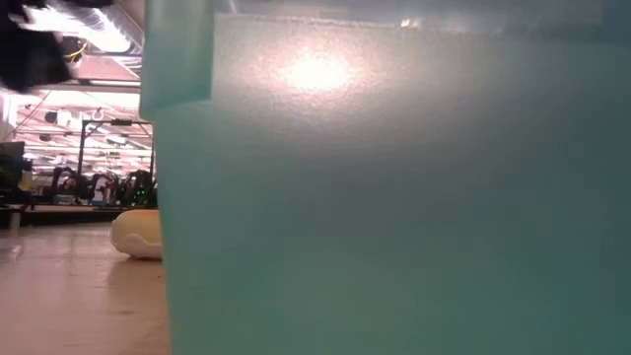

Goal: Pick & Place Food Item
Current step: Put the yellow donut into the black bin

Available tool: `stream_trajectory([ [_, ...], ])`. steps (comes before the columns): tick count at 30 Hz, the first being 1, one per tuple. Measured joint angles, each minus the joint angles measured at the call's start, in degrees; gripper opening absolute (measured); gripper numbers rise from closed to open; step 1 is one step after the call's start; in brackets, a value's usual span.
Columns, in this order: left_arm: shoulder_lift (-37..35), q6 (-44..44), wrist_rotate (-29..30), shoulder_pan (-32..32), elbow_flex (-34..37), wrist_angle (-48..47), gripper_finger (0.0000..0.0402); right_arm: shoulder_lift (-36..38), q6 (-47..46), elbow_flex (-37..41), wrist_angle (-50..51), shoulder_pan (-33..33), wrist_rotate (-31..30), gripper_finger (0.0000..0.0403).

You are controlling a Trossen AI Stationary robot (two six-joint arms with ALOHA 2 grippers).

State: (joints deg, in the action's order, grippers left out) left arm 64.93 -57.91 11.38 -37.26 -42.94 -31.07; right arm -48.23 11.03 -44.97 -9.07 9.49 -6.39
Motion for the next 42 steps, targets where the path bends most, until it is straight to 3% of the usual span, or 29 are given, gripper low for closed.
stream_trajectory([
  [6, 1.31, 14.11, 3.98, 7.95, 0.0, 3.79, 0.0203, 0.02, 0.05, 0.0, -0.34, 0.01, -0.04, 0.0212],
  [12, 6.73, 22.34, -2.21, 14.58, 0.0, 8.41, 0.021, 0.02, 0.08, 0.0, -0.33, 0.0, -0.1, 0.0212],
  [17, 13.71, 26.31, -1.58, 18.79, 0.0, 8.74, 0.0222, 0.02, 0.07, 0.0, -0.32, 0.01, -0.23, 0.0212],
  [25, 20.02, 28.2, -4.48, 22.65, 0.0, 14.8, 0.0226, 0.0, 0.04, -0.01, -0.28, 0.0, -0.24, 0.0212],
  [33, 20.63, 27.24, -9.71, 23.94, 0.0, 16.08, 0.0226, -0.02, 0.04, 0.0, 0.05, 0.0, -0.22, 0.0212],
  [42, 20.63, 26.65, -11.79, 25.54, 0.0, 16.25, 0.0226, -0.02, -0.02, 0.0, 0.15, -0.01, -0.22, 0.0212],
])
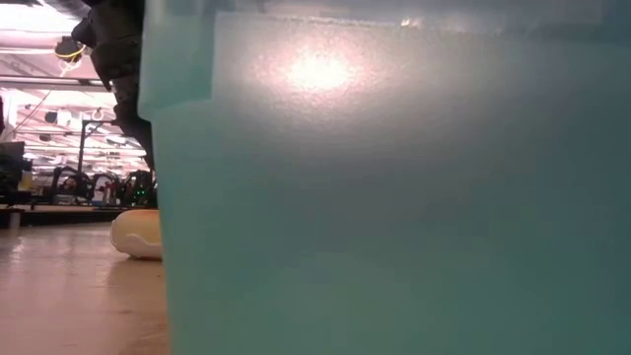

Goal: Pick & Place Food Item
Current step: Put the yellow donut into the black bin

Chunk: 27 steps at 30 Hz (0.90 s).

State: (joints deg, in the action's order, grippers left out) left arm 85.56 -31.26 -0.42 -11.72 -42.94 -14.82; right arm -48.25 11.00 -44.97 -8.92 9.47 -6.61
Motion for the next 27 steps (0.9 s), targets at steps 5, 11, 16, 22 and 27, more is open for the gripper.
stream_trajectory([
  [5, 0.48, -0.62, -3.18, 1.43, 0.0, 0.09, 0.0226, 0.0, -0.57, 0.0, 0.05, 0.0, 0.02, 0.0212],
  [11, 4.34, -0.85, -6.92, 2.46, 0.02, 1.16, 0.0226, -0.02, -1.14, -0.01, 0.6, 0.02, 0.02, 0.0212],
  [16, 6.53, -0.53, -8.59, 2.87, 0.02, 3.81, 0.0226, -0.02, -1.3, -0.02, 0.88, 0.0, 0.02, 0.0212],
  [22, 7.98, -0.57, -9.88, 2.95, -0.03, 4.6, 0.0226, -0.02, -1.47, 0.0, 1.54, 0.0, 0.04, 0.0212],
  [27, 7.7, -0.97, -8.79, 2.88, -0.04, 4.4, 0.0209, -0.02, -1.53, 0.0, 1.7, 0.0, 0.02, 0.0212],
])
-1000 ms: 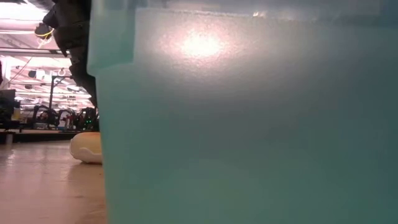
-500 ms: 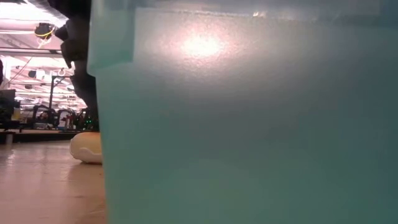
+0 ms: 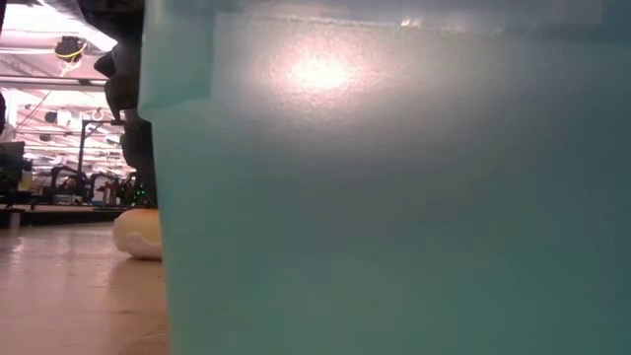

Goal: Pick & Place Food Item
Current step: Put the yellow donut into the black bin

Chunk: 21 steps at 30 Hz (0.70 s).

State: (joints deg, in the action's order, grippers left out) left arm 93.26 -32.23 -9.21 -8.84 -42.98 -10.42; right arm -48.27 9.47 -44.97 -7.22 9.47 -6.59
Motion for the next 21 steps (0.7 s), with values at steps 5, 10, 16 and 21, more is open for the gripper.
stream_trajectory([
  [5, -1.92, 0.3, 0.77, -0.02, 0.07, -0.2, 0.0139, 0.0, 0.04, 0.0, 0.01, 0.0, 0.0, 0.0212],
  [10, -3.29, 0.87, 0.69, -0.22, 0.07, -0.19, 0.0044, 0.0, 0.17, 0.0, 0.03, 0.0, 0.0, 0.0212],
  [16, -5.51, 1.27, 0.45, -1.52, 0.07, -0.21, 0.0005, 0.0, 0.2, 0.0, 0.04, 0.02, 0.0, 0.0212],
  [21, -7.59, 1.42, -0.38, -2.43, 0.07, 0.2, 0.001, 0.0, 0.22, 0.0, 0.02, 0.0, 0.0, 0.0212],
])
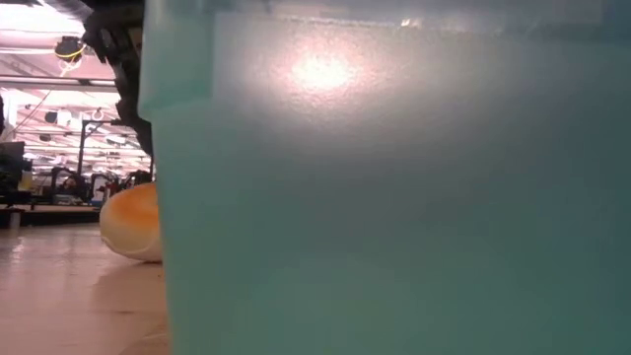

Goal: Pick & Place Food Item
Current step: Put the yellow donut into the black bin

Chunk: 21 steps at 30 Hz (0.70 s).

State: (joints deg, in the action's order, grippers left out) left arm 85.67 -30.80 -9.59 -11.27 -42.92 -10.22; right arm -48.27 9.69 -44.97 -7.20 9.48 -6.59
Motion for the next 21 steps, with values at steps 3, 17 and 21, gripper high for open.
stream_trajectory([
  [3, -0.31, -0.33, 0.45, -0.04, 0.0, 0.35, 0.0034, 0.0, 0.0, 0.0, 0.0, 0.01, 0.0, 0.0212],
  [17, -0.05, -1.8, 2.3, 3.44, 0.1, -3.01, 0.0225, 0.0, -0.21, 0.0, 0.0, 0.01, 0.02, 0.0212],
  [21, 0.86, -2.93, 0.92, 2.9, 0.33, -1.87, 0.0245, 0.0, -0.26, 0.0, 0.0, 0.01, 0.04, 0.0212],
])
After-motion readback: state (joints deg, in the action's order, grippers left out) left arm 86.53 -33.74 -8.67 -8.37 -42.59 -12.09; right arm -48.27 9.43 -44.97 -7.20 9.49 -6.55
